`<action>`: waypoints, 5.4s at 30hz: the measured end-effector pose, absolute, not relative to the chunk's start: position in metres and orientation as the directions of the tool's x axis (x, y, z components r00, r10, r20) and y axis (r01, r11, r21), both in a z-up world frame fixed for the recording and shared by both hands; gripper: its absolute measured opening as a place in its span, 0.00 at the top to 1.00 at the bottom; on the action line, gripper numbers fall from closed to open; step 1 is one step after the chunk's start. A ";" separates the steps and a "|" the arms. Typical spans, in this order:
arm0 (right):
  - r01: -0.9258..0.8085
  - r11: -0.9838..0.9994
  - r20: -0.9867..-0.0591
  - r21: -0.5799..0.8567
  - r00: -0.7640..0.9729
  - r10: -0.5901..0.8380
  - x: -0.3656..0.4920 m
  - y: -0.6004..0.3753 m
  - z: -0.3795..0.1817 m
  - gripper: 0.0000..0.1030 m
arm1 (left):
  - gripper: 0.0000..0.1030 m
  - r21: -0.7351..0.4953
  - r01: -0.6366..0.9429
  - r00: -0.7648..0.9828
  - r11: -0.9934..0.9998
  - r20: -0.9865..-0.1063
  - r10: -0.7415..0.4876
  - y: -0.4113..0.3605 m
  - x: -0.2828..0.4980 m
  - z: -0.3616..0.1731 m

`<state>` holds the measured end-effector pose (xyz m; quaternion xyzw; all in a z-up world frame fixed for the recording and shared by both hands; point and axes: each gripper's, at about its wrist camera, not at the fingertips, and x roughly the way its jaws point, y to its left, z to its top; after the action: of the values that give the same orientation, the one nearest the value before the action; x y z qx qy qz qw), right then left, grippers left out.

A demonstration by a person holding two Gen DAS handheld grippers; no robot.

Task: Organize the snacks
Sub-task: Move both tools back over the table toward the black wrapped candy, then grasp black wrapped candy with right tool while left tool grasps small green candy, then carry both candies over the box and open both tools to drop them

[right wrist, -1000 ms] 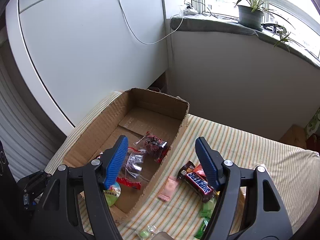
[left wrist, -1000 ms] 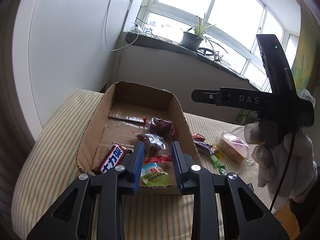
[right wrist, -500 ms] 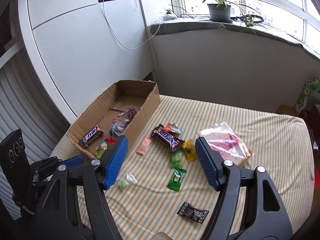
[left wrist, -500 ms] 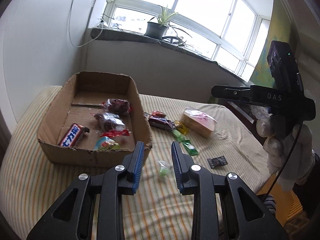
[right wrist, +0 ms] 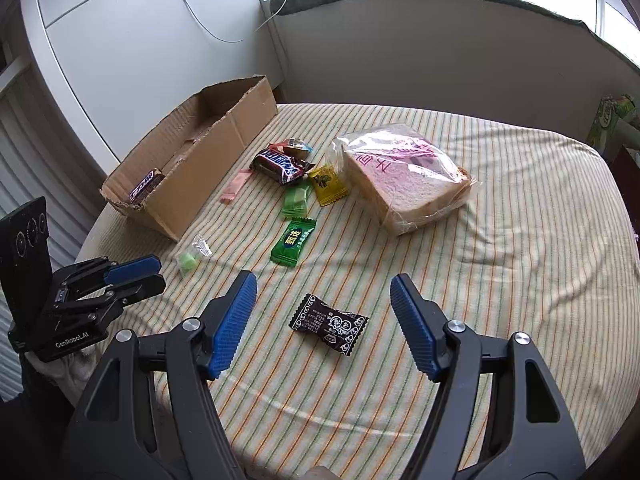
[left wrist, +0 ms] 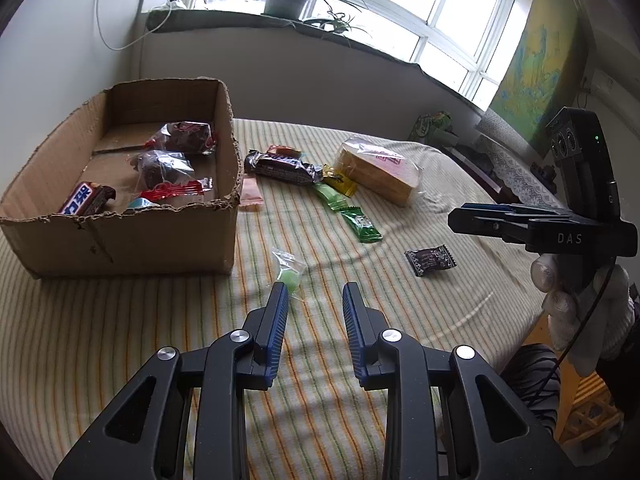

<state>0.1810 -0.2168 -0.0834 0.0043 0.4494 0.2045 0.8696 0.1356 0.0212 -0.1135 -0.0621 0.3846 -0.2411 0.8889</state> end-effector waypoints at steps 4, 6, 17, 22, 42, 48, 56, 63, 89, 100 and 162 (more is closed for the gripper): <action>-0.389 0.898 -0.780 0.206 0.489 0.391 0.183 -0.213 -0.090 0.30 | 0.74 -0.272 0.365 0.595 0.890 -0.667 -0.448 0.018 0.142 -0.116; -0.402 0.888 -0.780 0.222 0.474 0.409 0.186 -0.212 -0.092 0.31 | 0.74 -0.268 0.365 0.592 0.892 -0.672 -0.444 0.016 0.145 -0.118; -0.343 0.852 -0.776 0.395 0.371 0.510 0.206 -0.228 -0.119 0.45 | 0.74 -0.227 0.369 0.571 0.901 -0.710 -0.413 0.006 0.154 -0.127; -0.362 0.835 -0.779 0.415 0.333 0.532 0.193 -0.228 -0.124 0.48 | 0.74 -0.218 0.388 0.562 0.896 -0.714 -0.417 0.002 0.152 -0.128; -0.482 0.851 -0.828 0.206 0.378 0.415 0.164 -0.209 -0.121 0.48 | 0.74 -0.149 0.361 0.572 0.921 -0.744 -0.345 -0.012 0.179 -0.130; -0.507 0.844 -0.831 0.177 0.382 0.404 0.158 -0.204 -0.120 0.48 | 0.74 -0.207 0.415 0.537 0.886 -0.730 -0.422 -0.016 0.173 -0.125; -0.514 0.849 -0.832 0.127 0.411 0.373 0.159 -0.201 -0.116 0.48 | 0.51 -0.129 0.395 0.588 0.909 -0.726 -0.358 -0.028 0.181 -0.119; -0.517 0.850 -0.842 0.100 0.412 0.349 0.159 -0.195 -0.123 0.48 | 0.51 -0.114 0.377 0.572 0.919 -0.752 -0.328 -0.030 0.190 -0.127; -0.472 0.881 -0.854 -0.002 0.460 0.244 0.157 -0.187 -0.120 0.72 | 0.78 -0.080 0.397 0.598 0.915 -0.733 -0.324 -0.029 0.176 -0.123; -0.476 0.879 -0.847 -0.035 0.481 0.227 0.149 -0.184 -0.112 0.72 | 0.78 -0.102 0.390 0.608 0.915 -0.717 -0.340 -0.023 0.171 -0.118; -0.554 0.826 -0.750 0.101 0.503 0.429 0.312 -0.001 -0.040 0.72 | 0.78 -0.240 -0.045 0.788 0.970 -0.605 -0.113 0.140 0.226 -0.072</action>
<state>0.3117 -0.0009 -0.0395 -0.0763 0.4093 0.2847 0.8635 0.2259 0.1403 -0.0721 -0.1215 0.3252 -0.0182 0.9376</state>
